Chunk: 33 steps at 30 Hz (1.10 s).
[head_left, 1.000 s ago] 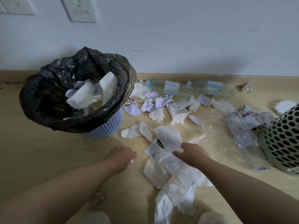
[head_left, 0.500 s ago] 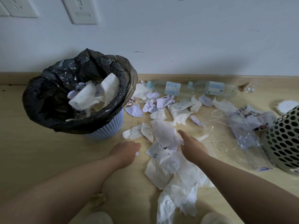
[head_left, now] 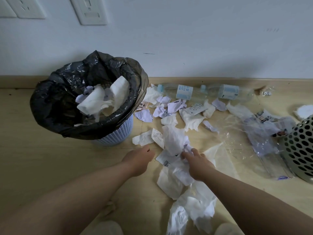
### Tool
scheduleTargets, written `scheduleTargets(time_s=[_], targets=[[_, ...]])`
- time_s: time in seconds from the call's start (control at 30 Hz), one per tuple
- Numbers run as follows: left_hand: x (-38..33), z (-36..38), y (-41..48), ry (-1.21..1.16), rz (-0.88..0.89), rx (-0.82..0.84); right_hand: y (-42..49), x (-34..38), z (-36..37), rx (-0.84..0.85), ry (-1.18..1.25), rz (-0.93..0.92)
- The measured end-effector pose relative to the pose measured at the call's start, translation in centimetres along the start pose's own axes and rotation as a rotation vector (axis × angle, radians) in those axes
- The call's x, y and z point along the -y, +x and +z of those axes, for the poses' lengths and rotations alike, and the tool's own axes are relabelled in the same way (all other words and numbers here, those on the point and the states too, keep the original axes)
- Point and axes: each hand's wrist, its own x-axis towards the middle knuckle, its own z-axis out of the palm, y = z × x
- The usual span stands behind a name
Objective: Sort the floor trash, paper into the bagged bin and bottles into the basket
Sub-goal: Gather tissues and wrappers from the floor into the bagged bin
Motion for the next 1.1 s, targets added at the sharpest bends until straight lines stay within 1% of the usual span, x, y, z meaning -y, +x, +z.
scheduleTargets(time_s=[0.17,0.33,0.4,0.5,0.57,0.63,0.67,0.7,0.73,0.77,0.83,0.93,1.03,1.1], targets=[[0.3,0.2,-0.1,-0.018,0.002,0.073,-0.1,-0.7,0.4,-0.051,-0.059,0.002],[0.4,0.1,0.1,-0.077,-0.035,0.092,0.2,-1.3,-0.7,-0.166,-0.033,0.002],[0.3,0.0,0.4,-0.228,-0.111,0.081,0.5,-1.7,-1.5,-0.205,0.016,0.018],[-0.1,-0.2,1.0,-0.486,-0.241,0.004,1.0,-2.4,-2.7,-0.272,0.124,0.052],[-0.7,-0.5,1.6,-0.631,-0.317,-0.046,1.2,-2.6,-3.5,-0.343,0.248,0.065],[-1.6,-1.1,2.1,-0.811,-0.372,-0.083,1.2,-2.5,-4.2,-0.396,0.429,0.075],[-2.1,-1.4,2.4,-0.888,-0.374,-0.098,1.1,-2.3,-4.5,-0.376,0.565,0.076],[-2.6,-1.6,2.6,-0.946,-0.356,-0.102,1.0,-1.9,-4.7,-0.312,0.721,0.068],[-3.2,-1.9,2.7,-0.992,-0.322,-0.095,0.7,-1.5,-5.0,-0.222,0.848,0.052],[-3.7,-2.1,2.8,-1.036,-0.276,-0.087,0.6,-1.1,-5.1,-0.13,0.907,0.028],[-4.5,-2.6,2.6,-1.105,-0.183,-0.051,0.4,-0.2,-5.1,0.007,0.91,-0.018],[-5.0,-2.4,2.6,-1.073,-0.111,-0.004,0.2,1.1,-4.7,0.152,0.868,-0.069],[-4.9,-2.0,2.5,-1.058,-0.152,-0.084,0.2,1.8,-4.3,0.268,0.847,-0.073],[-4.3,-1.7,2.6,-1.007,-0.223,-0.148,0.5,1.8,-4.1,0.229,0.849,-0.027]])
